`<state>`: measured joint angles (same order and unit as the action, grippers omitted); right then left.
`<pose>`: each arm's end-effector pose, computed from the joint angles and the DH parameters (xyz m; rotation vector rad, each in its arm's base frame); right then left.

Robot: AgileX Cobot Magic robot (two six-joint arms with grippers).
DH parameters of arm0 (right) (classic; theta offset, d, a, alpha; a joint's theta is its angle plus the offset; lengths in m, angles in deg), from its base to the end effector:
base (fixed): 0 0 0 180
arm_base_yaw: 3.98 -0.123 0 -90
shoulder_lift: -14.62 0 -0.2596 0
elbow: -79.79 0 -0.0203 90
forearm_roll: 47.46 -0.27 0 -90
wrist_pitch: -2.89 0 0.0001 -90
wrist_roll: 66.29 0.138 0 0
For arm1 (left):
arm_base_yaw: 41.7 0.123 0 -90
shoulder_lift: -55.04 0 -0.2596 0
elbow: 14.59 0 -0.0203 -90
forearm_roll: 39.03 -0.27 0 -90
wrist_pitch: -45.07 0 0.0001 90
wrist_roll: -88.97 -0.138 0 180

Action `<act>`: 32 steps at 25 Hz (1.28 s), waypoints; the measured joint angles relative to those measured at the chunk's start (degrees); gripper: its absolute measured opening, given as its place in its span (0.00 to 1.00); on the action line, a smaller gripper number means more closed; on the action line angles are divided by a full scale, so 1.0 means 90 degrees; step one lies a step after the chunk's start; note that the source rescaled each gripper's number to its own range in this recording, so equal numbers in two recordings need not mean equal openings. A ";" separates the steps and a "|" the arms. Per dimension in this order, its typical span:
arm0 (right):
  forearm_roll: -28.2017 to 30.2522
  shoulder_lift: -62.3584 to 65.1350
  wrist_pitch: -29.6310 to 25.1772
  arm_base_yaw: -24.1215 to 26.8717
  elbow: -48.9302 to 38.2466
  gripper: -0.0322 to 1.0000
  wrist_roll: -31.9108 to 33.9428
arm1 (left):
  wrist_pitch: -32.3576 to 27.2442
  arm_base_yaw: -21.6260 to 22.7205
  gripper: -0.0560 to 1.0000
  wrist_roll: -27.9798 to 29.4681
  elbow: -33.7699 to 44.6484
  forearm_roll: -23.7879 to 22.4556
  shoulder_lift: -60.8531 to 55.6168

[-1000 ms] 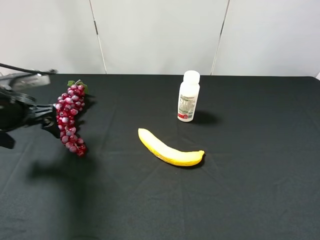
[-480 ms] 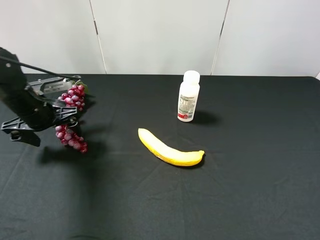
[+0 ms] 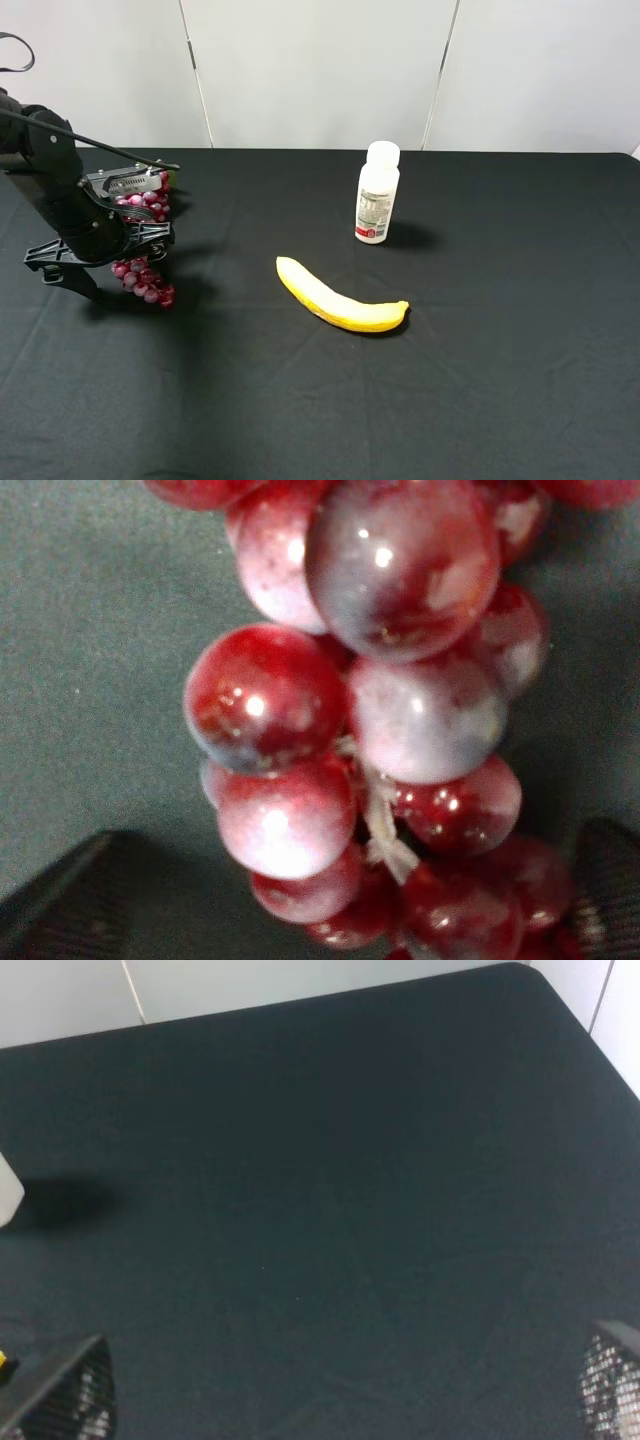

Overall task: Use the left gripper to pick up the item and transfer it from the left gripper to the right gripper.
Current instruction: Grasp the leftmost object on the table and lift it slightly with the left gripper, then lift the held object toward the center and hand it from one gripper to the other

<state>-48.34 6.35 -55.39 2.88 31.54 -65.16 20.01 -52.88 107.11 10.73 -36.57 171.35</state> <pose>0.0820 -0.0080 0.2683 0.1393 1.9990 -0.0458 0.3235 -0.0665 0.0223 -0.2308 2.9112 -0.1183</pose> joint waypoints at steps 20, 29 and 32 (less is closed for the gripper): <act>0.0000 0.0000 -0.0001 0.0000 0.0000 1.00 0.0000 | -0.0754 -0.0018 0.09 0.0008 -0.0339 0.0005 -0.0578; 0.0000 0.0000 -0.0001 0.0000 0.0000 1.00 0.0000 | -0.2212 -0.0018 0.09 -0.0075 -0.1073 -0.0001 -0.1799; 0.0000 0.0000 -0.0001 0.0000 0.0000 1.00 0.0000 | -0.2699 -0.0018 0.08 -0.0233 -0.1273 -0.0001 -0.2203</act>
<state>-48.34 6.35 -55.39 2.88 31.54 -65.16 -4.29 -53.04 105.02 -0.72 -36.57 151.52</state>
